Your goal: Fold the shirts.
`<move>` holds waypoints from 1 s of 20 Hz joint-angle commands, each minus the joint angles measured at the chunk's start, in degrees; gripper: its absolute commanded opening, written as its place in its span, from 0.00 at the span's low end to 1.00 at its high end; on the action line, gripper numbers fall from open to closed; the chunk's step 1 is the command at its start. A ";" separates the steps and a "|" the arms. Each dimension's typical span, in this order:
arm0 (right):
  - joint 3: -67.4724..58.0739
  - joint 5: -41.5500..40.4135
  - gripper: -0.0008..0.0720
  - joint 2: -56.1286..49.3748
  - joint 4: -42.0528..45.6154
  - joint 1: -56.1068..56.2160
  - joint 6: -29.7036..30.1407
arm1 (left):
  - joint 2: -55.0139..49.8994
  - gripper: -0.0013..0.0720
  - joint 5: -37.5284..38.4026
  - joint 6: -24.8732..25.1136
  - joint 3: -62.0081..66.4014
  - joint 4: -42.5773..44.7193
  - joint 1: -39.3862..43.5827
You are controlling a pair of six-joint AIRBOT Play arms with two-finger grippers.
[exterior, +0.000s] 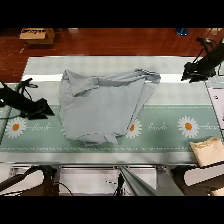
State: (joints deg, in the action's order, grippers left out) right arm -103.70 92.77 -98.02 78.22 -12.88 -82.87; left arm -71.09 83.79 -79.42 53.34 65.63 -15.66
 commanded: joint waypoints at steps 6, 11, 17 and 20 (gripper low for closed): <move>13.29 -6.23 0.68 7.19 -11.34 -7.02 4.00 | 4.26 0.68 -4.79 6.56 -19.37 -16.59 2.60; 14.56 -6.23 0.68 7.19 -12.57 -7.02 4.52 | 4.35 0.68 -4.46 6.51 -20.96 -14.86 5.46; 14.56 -6.05 0.68 7.19 -12.15 -7.02 5.22 | 4.68 0.68 -3.45 5.68 -21.97 -9.27 2.49; 14.56 -6.05 0.68 7.19 -12.31 -6.99 5.22 | 4.15 0.68 -9.49 5.68 -23.21 -12.92 4.33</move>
State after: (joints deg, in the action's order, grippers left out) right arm -89.17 86.67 -90.87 66.11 -19.88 -77.80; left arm -66.65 78.70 -73.58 31.11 54.78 -12.23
